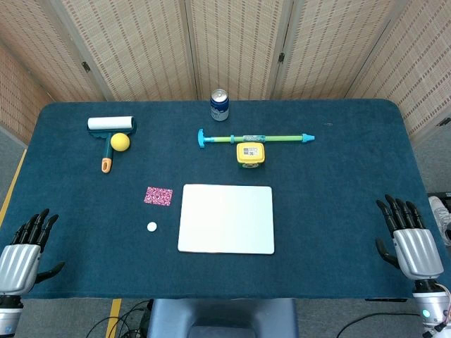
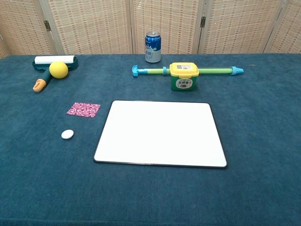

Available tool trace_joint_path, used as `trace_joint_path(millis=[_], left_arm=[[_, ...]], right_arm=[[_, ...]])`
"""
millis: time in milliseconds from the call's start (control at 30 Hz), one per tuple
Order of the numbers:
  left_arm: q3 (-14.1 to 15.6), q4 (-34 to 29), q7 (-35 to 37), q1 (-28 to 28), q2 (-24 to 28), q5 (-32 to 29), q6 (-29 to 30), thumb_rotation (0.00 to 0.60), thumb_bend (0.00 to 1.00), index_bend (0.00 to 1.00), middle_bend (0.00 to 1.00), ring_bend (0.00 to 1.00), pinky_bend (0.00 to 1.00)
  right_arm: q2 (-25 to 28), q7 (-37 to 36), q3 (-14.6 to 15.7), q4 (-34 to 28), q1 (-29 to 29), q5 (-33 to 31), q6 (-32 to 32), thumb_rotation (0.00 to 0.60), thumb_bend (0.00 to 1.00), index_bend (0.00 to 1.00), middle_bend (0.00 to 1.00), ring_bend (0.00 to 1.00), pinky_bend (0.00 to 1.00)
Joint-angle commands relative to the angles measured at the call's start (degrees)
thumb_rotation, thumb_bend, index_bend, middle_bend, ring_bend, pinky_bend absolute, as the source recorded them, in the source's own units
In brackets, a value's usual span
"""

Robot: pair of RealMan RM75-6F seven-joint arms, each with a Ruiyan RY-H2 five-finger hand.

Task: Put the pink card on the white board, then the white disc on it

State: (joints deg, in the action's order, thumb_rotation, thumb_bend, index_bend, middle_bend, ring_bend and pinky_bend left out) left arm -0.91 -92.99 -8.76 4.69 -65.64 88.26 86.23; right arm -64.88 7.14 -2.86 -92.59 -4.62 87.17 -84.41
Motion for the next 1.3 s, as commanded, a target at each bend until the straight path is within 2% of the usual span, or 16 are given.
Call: trace_joint_path(millis=[33,267,333,433,500,567,600,700,867,967,1100,1300], left_arm=[[-0.1,0.1,0.1,0.1,0.0,-0.4,-0.4,0.600,0.22,0.00,0.00,0.03,0.18],[-0.1,0.1,-0.3,0.8,-0.9,0.4,-0.8,0.600,0.22,0.00,0.00,0.03,0.18],[-0.3,0.2,0.4,1.0,-1.0,0.7,-0.8,0.600,0.22,0.04,0.11,0.09,0.24],[-1.5,1.3,4.7,3.8,-0.4,3.4,-1.9,0.600,0.22,0.21,0.56,0.48,0.58],[-2.7,1.5,9.4,6.1,0.1,3.4,-3.8,0.600,0.22,0.39,0.88,0.81,0.89],[-4.3,1.1,12.0,8.4,0.5,1.6,-6.8,0.600,0.22,0.45,0.99,0.96,0.99],[-4.6,0.1,12.4,9.3,1.0,0.5,-8.8,0.600,0.22,0.47,1.00,0.99,1.00],[-6.0,-4.5,11.2,13.8,3.9,-4.7,-18.2,0.600,0.22,0.46,1.00,1.00,1.00],[-9.4,-8.0,2.7,21.1,5.2,-16.6,-29.9,0.600,0.22,0.40,1.00,1.00,1.00],[-10.8,-7.0,-4.2,25.5,3.4,-24.7,-34.1,0.600,0.22,0.37,1.00,1.00,1.00],[-11.7,-5.8,-9.9,30.7,0.9,-33.7,-37.8,0.600,0.22,0.31,1.00,1.00,1.00],[-11.3,-3.0,-18.0,38.5,-3.1,-44.7,-40.3,0.600,0.22,0.33,1.00,1.00,1.00]], right_arm=[[0.1,0.0,-0.2,0.0,-0.1,-0.3,0.2,0.600,0.32,0.00,0.00,0.00,0.00],[0.5,-0.9,0.0,-0.2,0.0,0.4,-0.3,0.600,0.32,0.00,0.00,0.00,0.00],[0.5,-1.1,0.2,-0.2,0.2,0.6,-0.6,0.600,0.32,0.00,0.00,0.00,0.00],[0.5,-1.0,0.4,0.0,0.3,0.3,-0.2,0.600,0.32,0.00,0.00,0.00,0.00],[0.5,-1.0,0.2,0.0,0.1,0.0,0.1,0.600,0.32,0.00,0.00,0.00,0.00],[0.5,-1.0,0.1,-0.2,-0.1,0.2,0.1,0.600,0.32,0.00,0.00,0.00,0.00],[0.5,-1.1,0.0,-0.2,-0.1,0.4,0.0,0.600,0.32,0.00,0.00,0.00,0.00],[0.3,-0.9,0.1,-0.1,-0.4,0.4,0.5,0.600,0.32,0.00,0.00,0.00,0.00],[0.5,-0.9,-0.2,0.0,-1.2,-0.8,2.3,0.600,0.32,0.00,0.00,0.00,0.00],[0.8,-1.5,-0.2,-0.1,-1.4,-1.1,2.8,0.600,0.32,0.00,0.00,0.00,0.00],[1.3,-2.6,-0.3,0.0,-1.6,-1.6,3.5,0.600,0.32,0.00,0.00,0.00,0.00],[2.2,-4.6,-0.1,0.0,-1.8,-1.4,4.0,0.600,0.32,0.00,0.00,0.00,0.00]])
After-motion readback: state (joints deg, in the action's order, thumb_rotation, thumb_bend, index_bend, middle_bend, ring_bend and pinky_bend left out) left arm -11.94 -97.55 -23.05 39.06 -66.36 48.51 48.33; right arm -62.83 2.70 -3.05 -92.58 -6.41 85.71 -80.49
